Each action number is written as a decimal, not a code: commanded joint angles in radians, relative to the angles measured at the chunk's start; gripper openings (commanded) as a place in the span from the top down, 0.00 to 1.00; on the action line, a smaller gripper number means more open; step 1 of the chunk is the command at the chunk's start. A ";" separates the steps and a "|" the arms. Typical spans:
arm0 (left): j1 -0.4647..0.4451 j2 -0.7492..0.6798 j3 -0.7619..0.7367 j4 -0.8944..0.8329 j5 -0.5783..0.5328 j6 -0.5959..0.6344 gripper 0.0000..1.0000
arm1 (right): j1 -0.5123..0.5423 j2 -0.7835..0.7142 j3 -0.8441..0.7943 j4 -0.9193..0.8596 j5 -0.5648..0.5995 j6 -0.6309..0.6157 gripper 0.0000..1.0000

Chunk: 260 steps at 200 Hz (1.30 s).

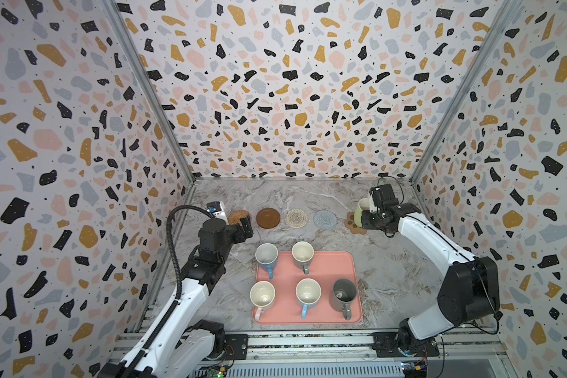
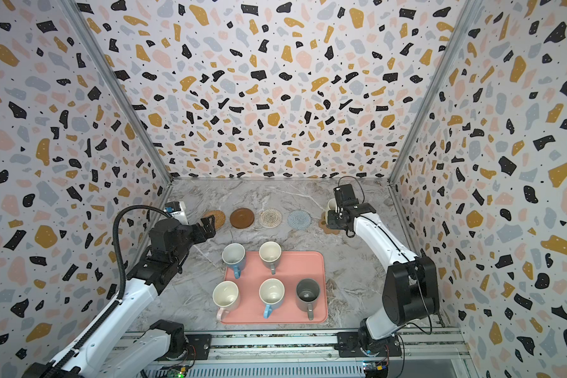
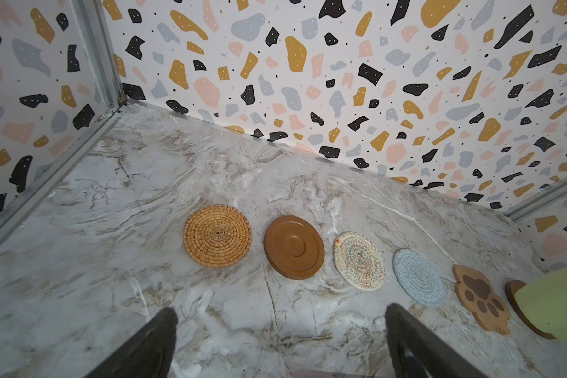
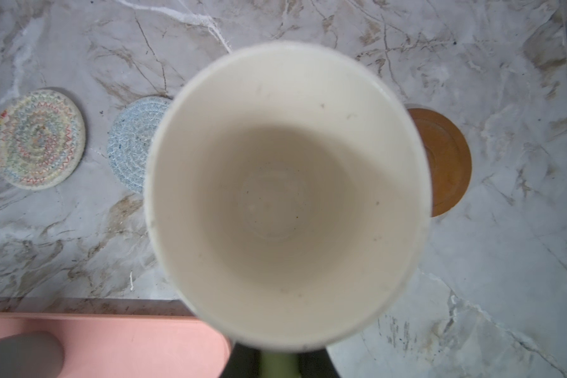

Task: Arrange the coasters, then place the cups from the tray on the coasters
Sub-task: 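Carry the lime-green-handled mug with the right gripper over the round wooden coaster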

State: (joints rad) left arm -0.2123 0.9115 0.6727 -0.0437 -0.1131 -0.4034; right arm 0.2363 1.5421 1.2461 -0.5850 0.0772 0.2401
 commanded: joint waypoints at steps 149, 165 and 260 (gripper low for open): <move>-0.004 -0.064 -0.012 0.003 -0.067 -0.011 0.00 | -0.333 0.169 0.134 0.114 -0.177 -0.432 0.98; -0.004 -0.065 -0.016 0.004 -0.072 -0.008 0.00 | -0.337 0.182 0.145 0.113 -0.166 -0.436 0.99; -0.004 -0.065 -0.018 0.004 -0.078 0.001 0.01 | -0.373 0.214 0.145 0.131 -0.150 -0.444 0.99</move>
State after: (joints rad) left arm -0.2127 0.8600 0.6624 -0.0521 -0.1738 -0.4107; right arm -0.1200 1.7771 1.3437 -0.5079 -0.0772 -0.1902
